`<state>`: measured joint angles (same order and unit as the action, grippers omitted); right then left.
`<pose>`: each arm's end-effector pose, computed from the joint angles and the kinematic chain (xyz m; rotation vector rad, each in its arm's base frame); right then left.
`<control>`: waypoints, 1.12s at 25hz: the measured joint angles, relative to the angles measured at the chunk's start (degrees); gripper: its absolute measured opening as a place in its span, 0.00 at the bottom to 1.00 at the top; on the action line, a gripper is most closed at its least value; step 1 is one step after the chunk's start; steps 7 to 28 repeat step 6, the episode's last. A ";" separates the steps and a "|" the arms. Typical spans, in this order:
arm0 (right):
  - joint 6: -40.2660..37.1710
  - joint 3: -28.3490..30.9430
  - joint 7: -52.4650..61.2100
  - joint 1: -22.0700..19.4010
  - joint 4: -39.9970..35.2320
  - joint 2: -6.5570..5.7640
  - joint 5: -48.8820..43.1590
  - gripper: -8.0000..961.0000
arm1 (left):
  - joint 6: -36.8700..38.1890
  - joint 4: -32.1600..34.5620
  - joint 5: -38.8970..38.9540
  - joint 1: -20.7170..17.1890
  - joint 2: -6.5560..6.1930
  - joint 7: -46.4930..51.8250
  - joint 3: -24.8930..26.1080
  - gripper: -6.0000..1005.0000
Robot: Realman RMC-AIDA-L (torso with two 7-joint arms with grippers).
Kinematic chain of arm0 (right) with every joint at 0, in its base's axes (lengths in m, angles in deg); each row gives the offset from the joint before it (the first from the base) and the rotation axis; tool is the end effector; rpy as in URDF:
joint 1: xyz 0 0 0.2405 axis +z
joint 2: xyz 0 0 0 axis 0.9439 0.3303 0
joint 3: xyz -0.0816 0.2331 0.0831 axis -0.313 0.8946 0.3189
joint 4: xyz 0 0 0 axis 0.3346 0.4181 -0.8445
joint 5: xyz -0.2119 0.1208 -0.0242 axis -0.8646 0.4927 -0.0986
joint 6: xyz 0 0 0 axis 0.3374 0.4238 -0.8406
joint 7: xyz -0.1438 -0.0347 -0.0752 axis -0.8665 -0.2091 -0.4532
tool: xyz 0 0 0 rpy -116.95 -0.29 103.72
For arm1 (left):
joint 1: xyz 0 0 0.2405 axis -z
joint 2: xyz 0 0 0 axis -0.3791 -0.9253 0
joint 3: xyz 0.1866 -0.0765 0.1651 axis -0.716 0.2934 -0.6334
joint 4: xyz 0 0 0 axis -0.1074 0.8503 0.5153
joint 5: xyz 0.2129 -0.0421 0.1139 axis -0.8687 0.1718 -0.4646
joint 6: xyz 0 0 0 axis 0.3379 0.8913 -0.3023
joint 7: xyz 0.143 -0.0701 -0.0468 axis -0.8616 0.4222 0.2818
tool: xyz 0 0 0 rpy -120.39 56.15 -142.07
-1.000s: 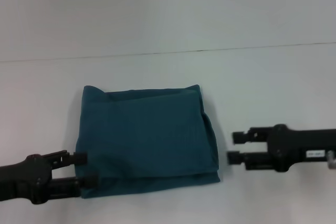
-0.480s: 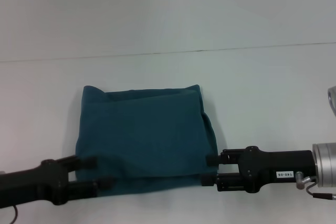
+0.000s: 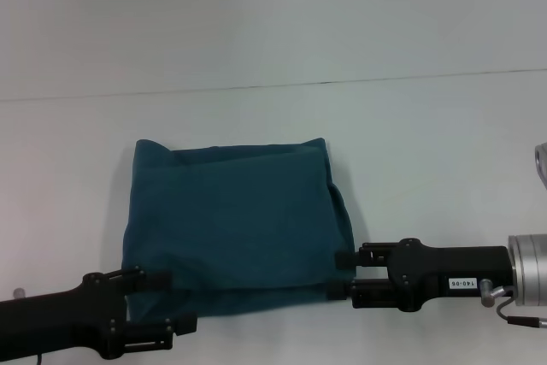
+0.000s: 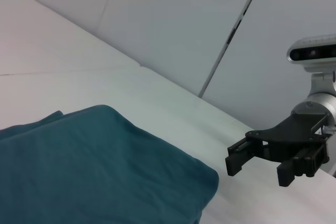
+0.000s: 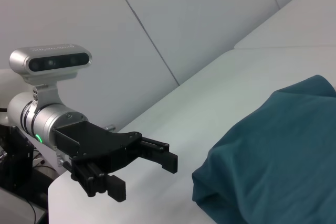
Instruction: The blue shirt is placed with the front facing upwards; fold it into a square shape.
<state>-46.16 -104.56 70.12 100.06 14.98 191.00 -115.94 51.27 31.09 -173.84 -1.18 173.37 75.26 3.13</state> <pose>0.2828 0.3356 -0.0508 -2.8033 1.0080 0.7649 -0.3021 0.3087 -0.0207 -2.7496 -0.8820 -0.7255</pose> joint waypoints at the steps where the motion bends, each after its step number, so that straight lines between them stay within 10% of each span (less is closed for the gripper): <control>1: -0.01 0.00 0.00 0.01 -0.03 0.00 0.00 0.73 | 0.01 -0.01 0.00 -0.01 0.04 0.00 0.05 0.87; 28: -0.04 -0.01 0.00 0.02 -0.18 -0.08 0.00 0.73 | -0.23 0.08 -0.28 -0.02 0.30 0.16 0.10 0.87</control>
